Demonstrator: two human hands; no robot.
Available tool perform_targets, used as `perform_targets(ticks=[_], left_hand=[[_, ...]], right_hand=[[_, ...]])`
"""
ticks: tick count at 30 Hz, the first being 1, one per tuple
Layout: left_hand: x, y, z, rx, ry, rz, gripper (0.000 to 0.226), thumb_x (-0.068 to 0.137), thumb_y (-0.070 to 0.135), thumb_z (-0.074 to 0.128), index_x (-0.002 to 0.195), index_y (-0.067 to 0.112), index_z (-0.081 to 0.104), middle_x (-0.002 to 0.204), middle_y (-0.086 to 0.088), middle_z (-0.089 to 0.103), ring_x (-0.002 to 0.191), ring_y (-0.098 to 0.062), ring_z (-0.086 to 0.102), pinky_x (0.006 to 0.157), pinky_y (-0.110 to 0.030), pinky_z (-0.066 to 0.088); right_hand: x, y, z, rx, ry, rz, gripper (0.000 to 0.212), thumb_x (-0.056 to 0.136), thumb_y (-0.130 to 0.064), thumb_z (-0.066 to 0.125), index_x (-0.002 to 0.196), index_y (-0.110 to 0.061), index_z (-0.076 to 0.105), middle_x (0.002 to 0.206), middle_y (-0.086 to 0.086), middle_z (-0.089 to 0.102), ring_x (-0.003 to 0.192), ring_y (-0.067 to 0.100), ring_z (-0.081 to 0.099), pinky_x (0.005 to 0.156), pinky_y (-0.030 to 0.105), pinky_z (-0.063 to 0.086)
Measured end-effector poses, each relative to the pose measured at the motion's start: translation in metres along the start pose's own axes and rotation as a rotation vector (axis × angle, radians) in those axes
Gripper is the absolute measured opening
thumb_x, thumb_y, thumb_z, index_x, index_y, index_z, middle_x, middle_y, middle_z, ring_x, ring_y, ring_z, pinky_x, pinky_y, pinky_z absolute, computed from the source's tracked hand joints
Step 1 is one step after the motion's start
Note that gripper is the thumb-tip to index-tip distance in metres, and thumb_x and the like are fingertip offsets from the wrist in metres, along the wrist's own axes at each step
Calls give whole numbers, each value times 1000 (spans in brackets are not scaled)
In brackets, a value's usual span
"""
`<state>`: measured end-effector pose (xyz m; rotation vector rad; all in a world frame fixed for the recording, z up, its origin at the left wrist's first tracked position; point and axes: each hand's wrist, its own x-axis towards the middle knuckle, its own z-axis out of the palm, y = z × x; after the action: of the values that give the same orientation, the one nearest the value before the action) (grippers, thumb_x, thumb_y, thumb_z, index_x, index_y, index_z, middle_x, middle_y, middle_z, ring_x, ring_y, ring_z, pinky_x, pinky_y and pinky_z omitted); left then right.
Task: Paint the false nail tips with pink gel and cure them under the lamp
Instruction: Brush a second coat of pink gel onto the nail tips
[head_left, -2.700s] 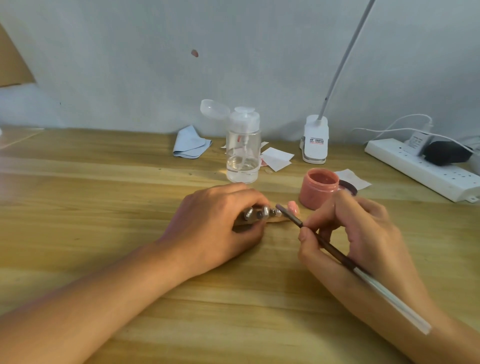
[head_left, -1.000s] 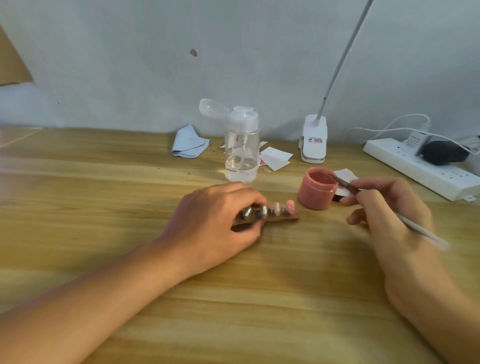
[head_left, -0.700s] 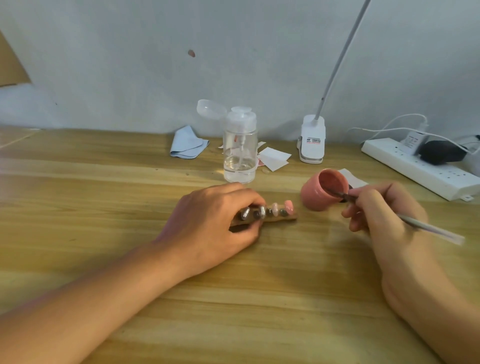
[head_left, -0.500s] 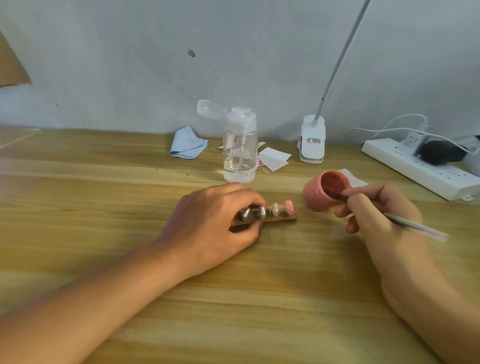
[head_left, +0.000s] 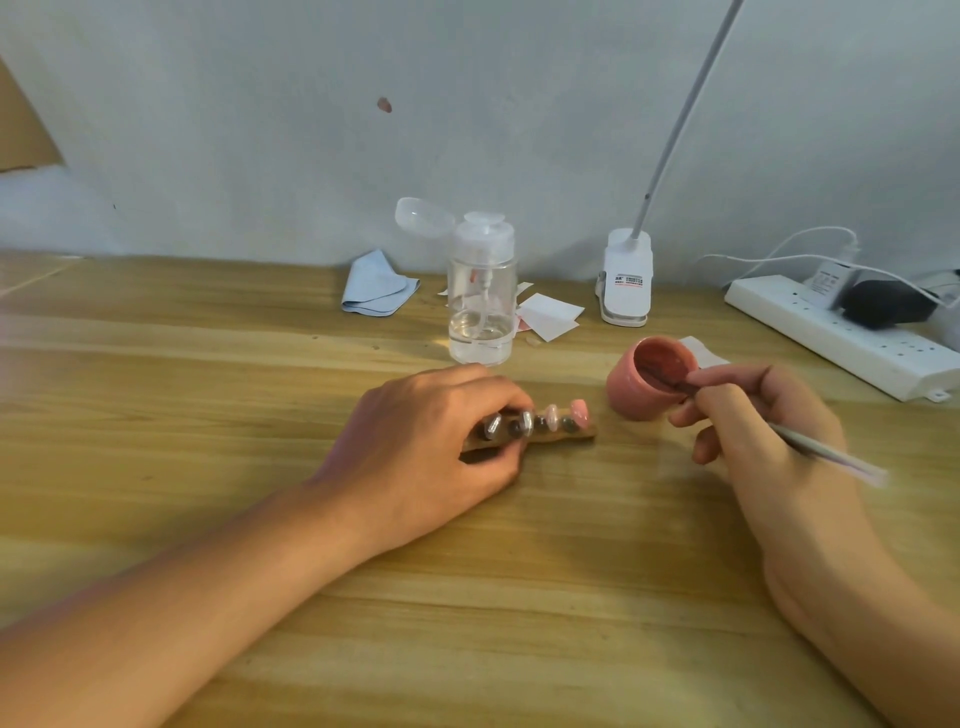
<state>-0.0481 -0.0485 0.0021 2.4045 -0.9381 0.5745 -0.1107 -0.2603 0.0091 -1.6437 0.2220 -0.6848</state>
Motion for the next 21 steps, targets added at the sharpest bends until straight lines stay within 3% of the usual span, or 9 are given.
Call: perform_targets(ticks=[7, 10, 13, 16, 19, 21], left_hand=[[-1, -1, 0, 11, 8, 0, 19, 82, 40, 66, 101, 40, 68, 90, 22, 64, 77, 1, 55, 64, -27, 49], [-1, -2, 0, 6, -2, 0, 20, 83, 42, 64, 102, 40, 67, 92, 22, 65, 79, 1, 56, 65, -27, 50], [-1, -2, 0, 2, -13, -2, 19, 83, 41, 64, 102, 39, 66, 92, 22, 63, 80, 0, 55, 66, -28, 50], [0, -3, 0, 9, -17, -1, 18, 84, 42, 64, 101, 39, 66, 90, 21, 62, 78, 0, 53, 64, -29, 49], [-1, -3, 1, -1, -14, -3, 19, 83, 43, 63, 102, 39, 66, 91, 20, 63, 79, -1, 55, 65, -30, 50], [-1, -3, 1, -16, -12, -11, 20, 83, 42, 65, 103, 40, 67, 93, 21, 64, 81, -1, 57, 67, -31, 51]], right_hand=[[-2, -4, 4, 37, -29, -23, 21, 92, 0, 45, 97, -9, 64, 80, 6, 74, 81, 13, 68, 75, 24, 51], [-5, -9, 3, 7, -58, -74, 25, 91, 4, 46, 92, -11, 66, 81, 2, 75, 78, 6, 67, 74, 16, 50], [-10, -14, 2, -35, -117, -160, 15, 83, -8, 54, 92, -13, 65, 78, -5, 74, 75, -2, 66, 72, 13, 47], [-14, -17, 3, -75, -154, -253, 6, 84, -10, 63, 89, -13, 64, 77, -3, 74, 77, 5, 68, 73, 14, 49], [-20, -19, 3, -143, -185, -362, 10, 83, -6, 66, 87, -14, 62, 74, 0, 71, 76, 17, 67, 73, 18, 49], [-25, -21, 5, -243, -222, -429, 14, 76, -12, 62, 88, -18, 59, 70, -3, 68, 71, 17, 65, 77, 29, 51]])
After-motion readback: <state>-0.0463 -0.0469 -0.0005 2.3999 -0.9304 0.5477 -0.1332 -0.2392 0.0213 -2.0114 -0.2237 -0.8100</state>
